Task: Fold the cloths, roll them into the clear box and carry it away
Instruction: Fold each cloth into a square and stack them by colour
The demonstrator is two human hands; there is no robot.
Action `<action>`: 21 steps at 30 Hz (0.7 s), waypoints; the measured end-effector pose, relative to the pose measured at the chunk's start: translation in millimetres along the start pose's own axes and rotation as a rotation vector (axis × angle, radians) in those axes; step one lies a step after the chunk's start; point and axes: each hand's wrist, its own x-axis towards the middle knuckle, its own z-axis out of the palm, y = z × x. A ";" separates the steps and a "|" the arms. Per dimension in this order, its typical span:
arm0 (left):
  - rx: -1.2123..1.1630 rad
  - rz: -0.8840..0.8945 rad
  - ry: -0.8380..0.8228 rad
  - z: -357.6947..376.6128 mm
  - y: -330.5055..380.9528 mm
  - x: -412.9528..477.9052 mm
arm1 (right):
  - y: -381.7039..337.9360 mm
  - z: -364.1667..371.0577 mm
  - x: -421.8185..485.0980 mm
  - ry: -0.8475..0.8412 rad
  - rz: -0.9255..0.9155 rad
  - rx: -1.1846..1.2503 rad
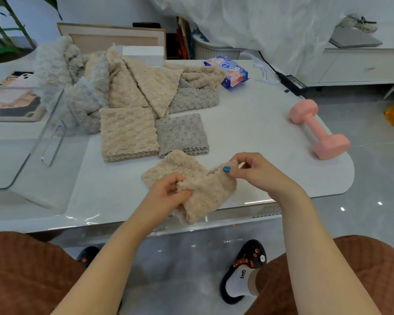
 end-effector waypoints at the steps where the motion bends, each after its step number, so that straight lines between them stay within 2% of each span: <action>1: -0.052 -0.047 -0.006 -9.1 1.5 -0.8 | -7.2 5.1 6.4 -0.022 -0.013 -0.004; 3: -0.069 -0.101 0.037 -28.6 3.8 -1.0 | -24.1 21.0 23.8 -0.072 -0.062 0.011; 5: 0.009 -0.108 0.173 -47.0 4.1 0.4 | -37.0 44.2 45.5 -0.099 -0.115 -0.031; 7: 0.178 -0.098 0.340 -64.0 -1.1 6.4 | -41.8 68.7 69.4 -0.076 -0.152 -0.154; 9: 0.366 -0.107 0.425 -75.0 -5.9 15.3 | -39.5 87.8 88.1 -0.045 -0.145 -0.319; 11: 0.503 -0.117 0.426 -78.2 -10.6 24.8 | -32.1 97.7 96.6 -0.044 -0.082 -0.434; 13: 0.581 -0.104 0.404 -75.0 -15.5 34.1 | -23.9 100.3 96.0 -0.043 -0.045 -0.430; 16: 0.657 -0.156 0.364 -72.2 -21.6 43.7 | -18.0 97.8 95.3 -0.083 -0.100 -0.504; 19: 0.715 -0.198 0.262 -74.7 -17.7 48.5 | -17.3 90.9 98.4 -0.160 -0.111 -0.606; 21: 0.689 -0.204 0.188 -78.0 -12.4 51.0 | -14.0 85.4 99.5 -0.152 -0.108 -0.663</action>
